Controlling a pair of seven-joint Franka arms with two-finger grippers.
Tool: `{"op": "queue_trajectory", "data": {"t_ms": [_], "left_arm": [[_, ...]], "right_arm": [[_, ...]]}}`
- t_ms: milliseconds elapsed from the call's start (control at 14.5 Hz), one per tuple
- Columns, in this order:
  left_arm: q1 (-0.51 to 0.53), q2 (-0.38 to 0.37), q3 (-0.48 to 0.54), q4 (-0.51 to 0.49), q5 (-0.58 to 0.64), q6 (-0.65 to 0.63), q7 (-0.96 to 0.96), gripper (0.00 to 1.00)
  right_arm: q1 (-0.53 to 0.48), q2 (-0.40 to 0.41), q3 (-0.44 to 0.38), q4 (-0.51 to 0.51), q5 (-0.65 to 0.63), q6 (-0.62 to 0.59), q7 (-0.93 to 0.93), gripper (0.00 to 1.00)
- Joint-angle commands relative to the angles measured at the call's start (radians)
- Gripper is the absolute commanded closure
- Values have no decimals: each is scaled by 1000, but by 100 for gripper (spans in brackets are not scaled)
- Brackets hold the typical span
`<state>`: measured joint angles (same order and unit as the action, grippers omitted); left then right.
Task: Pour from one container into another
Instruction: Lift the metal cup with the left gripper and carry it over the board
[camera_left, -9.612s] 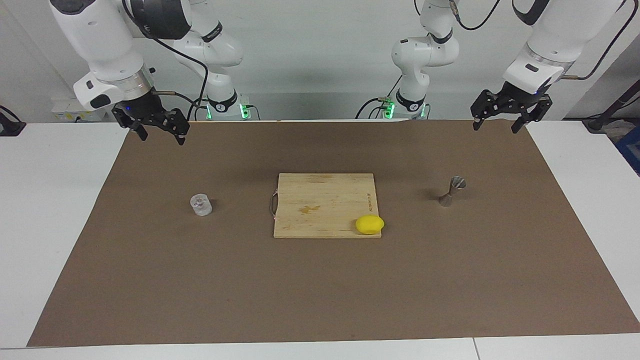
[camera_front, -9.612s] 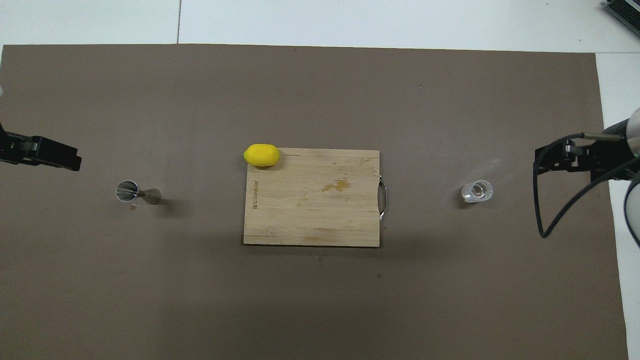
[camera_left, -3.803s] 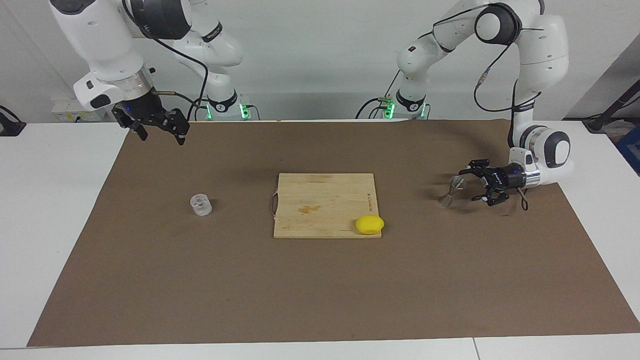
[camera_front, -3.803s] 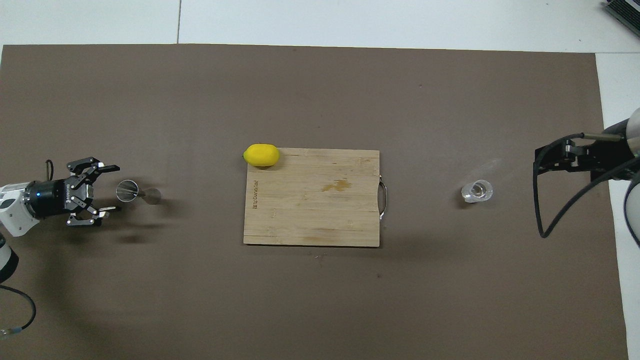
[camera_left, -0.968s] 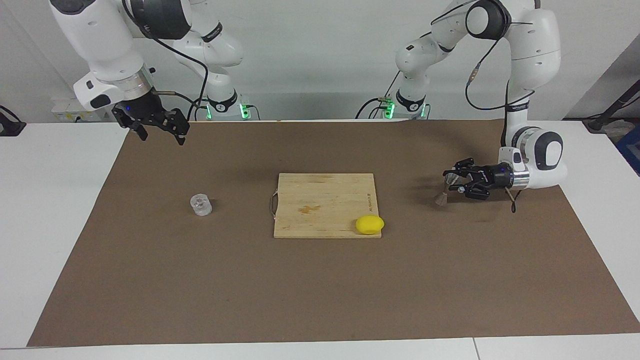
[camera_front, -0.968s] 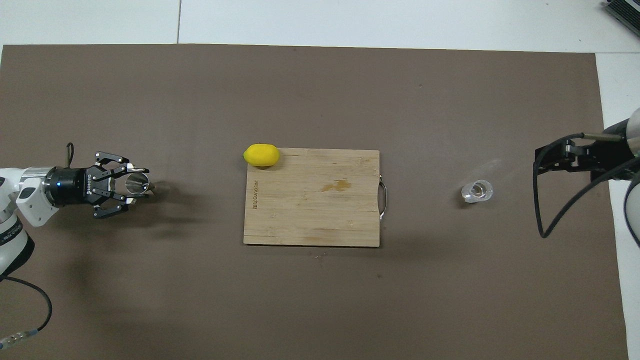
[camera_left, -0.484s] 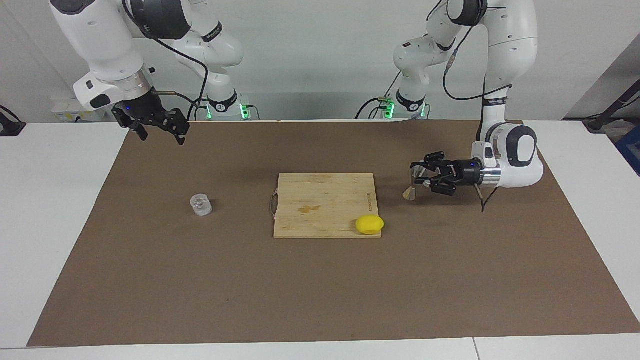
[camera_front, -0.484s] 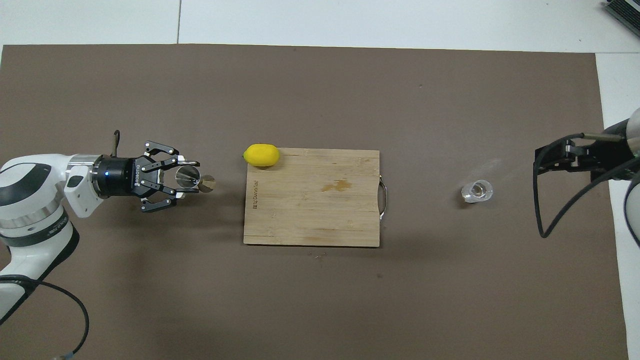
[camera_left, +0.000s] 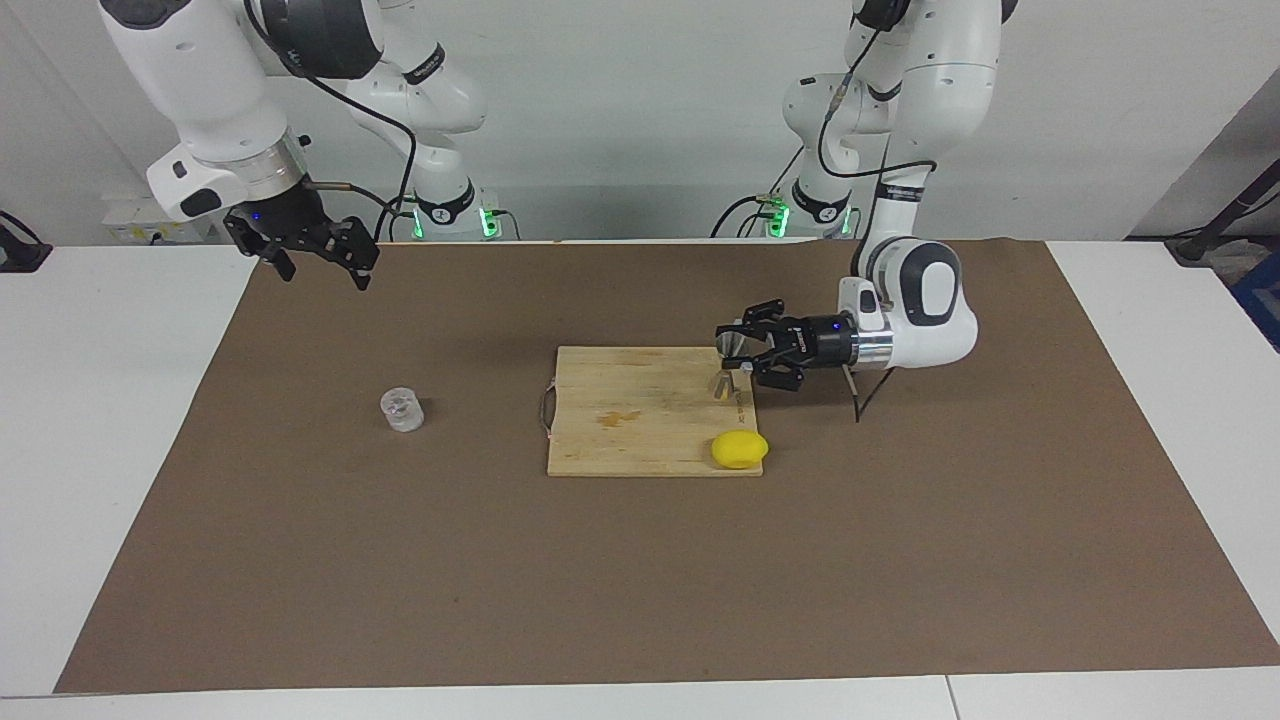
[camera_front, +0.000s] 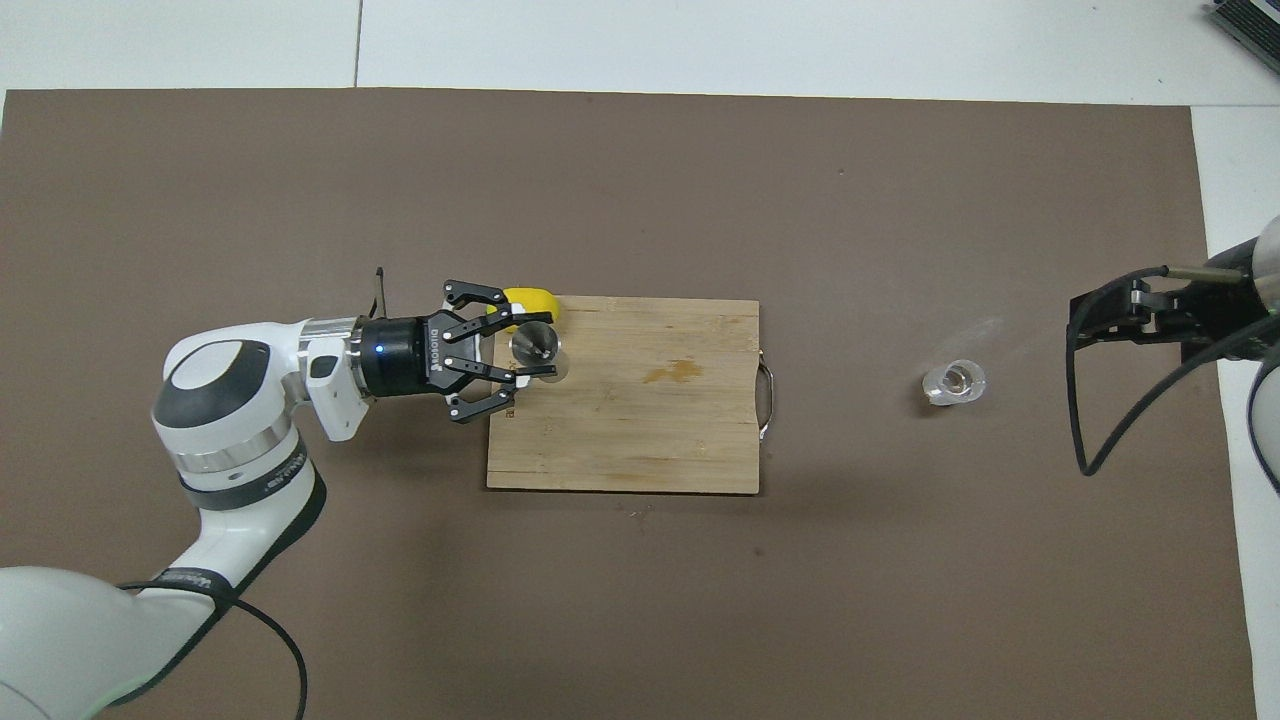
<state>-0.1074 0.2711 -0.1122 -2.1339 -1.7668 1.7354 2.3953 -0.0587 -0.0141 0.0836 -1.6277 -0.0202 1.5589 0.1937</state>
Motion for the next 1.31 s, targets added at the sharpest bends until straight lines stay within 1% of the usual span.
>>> {"op": "queue_trajectory", "data": {"t_ms": [0, 69, 138, 277, 622, 830, 968, 1106, 1245], "left_arm": [[-157, -29, 20, -29, -202, 158, 89, 100], [-187, -24, 22, -24, -224, 200, 103, 100], [-193, -21, 19, -20, -229, 235, 104, 100], [-236, -17, 19, -9, -243, 274, 104, 100], [-284, 3, 19, 15, -256, 371, 102, 100], [-334, 8, 19, 17, -307, 410, 108, 100], [-373, 10, 19, 15, -364, 444, 133, 100], [-385, 16, 19, 20, -396, 463, 174, 100], [-391, 26, 19, 37, -401, 461, 202, 100]], "right_arm": [[-10, 2, 5, 6, 5, -13, -13, 0], [-10, 2, 5, 6, 5, -13, -13, 0], [-10, 2, 5, 6, 5, -13, -13, 0], [-10, 2, 5, 6, 5, -13, -13, 0], [-10, 2, 5, 6, 5, -13, -13, 0], [-10, 2, 5, 6, 5, -13, -13, 0], [-10, 2, 5, 6, 5, -13, -13, 0], [-10, 2, 5, 8, 5, -13, -13, 0], [-10, 2, 5, 8, 5, -13, -13, 0]]}}
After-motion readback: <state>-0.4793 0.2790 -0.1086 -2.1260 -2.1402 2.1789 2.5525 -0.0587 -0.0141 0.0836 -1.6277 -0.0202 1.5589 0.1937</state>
